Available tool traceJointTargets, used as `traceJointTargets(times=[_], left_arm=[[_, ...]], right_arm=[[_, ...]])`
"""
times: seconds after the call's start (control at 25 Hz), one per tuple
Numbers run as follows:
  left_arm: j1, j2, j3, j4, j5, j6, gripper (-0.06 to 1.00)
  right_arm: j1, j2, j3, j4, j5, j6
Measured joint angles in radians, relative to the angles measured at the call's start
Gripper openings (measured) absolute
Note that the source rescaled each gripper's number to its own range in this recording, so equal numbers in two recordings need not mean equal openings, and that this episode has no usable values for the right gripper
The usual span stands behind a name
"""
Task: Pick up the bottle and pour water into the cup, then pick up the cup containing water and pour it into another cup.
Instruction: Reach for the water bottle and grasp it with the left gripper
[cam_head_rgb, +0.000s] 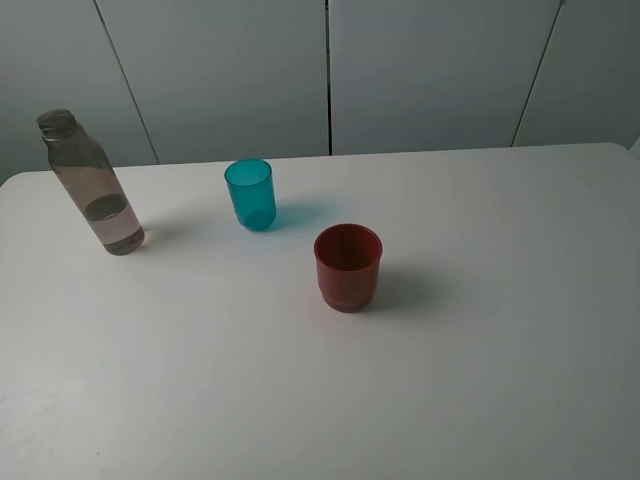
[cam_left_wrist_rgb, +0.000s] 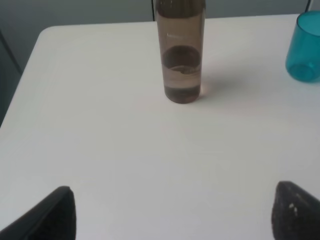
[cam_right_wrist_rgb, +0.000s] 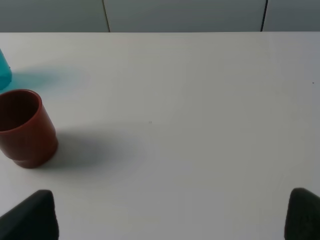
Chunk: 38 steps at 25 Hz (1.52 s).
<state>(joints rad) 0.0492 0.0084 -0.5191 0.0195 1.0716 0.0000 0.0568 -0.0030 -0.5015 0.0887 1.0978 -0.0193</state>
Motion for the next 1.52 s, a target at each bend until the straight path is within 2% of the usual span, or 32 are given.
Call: traceJointTargets(times=[0.24,0.52,0.8,1.12,1.32,1.52], left_arm=[[-0.032,0.095,-0.011,0.015,-0.065,0.000,1.00],[-0.033,0.254,-0.012,-0.019,-0.365,0.000,1.00],[-0.033,0.535,-0.012,-0.041,-0.655,0.006,1.00],[-0.033,0.852,-0.010,-0.048,-0.843,0.029,1.00],[-0.045,0.912,0.116,-0.048,-1.170,0.015,1.00],[-0.048,0.975,0.270,-0.048,-1.450,0.007,1.00]], right_arm=[[0.000,0.000,0.000,0.000,0.000,0.000],[0.000,0.000,0.000,0.000,-0.002,0.000],[0.000,0.000,0.000,0.000,-0.002,0.000],[0.000,0.000,0.000,0.000,-0.002,0.000],[0.000,0.000,0.000,0.000,-0.002,0.000],[0.000,0.000,0.000,0.000,-0.002,0.000]])
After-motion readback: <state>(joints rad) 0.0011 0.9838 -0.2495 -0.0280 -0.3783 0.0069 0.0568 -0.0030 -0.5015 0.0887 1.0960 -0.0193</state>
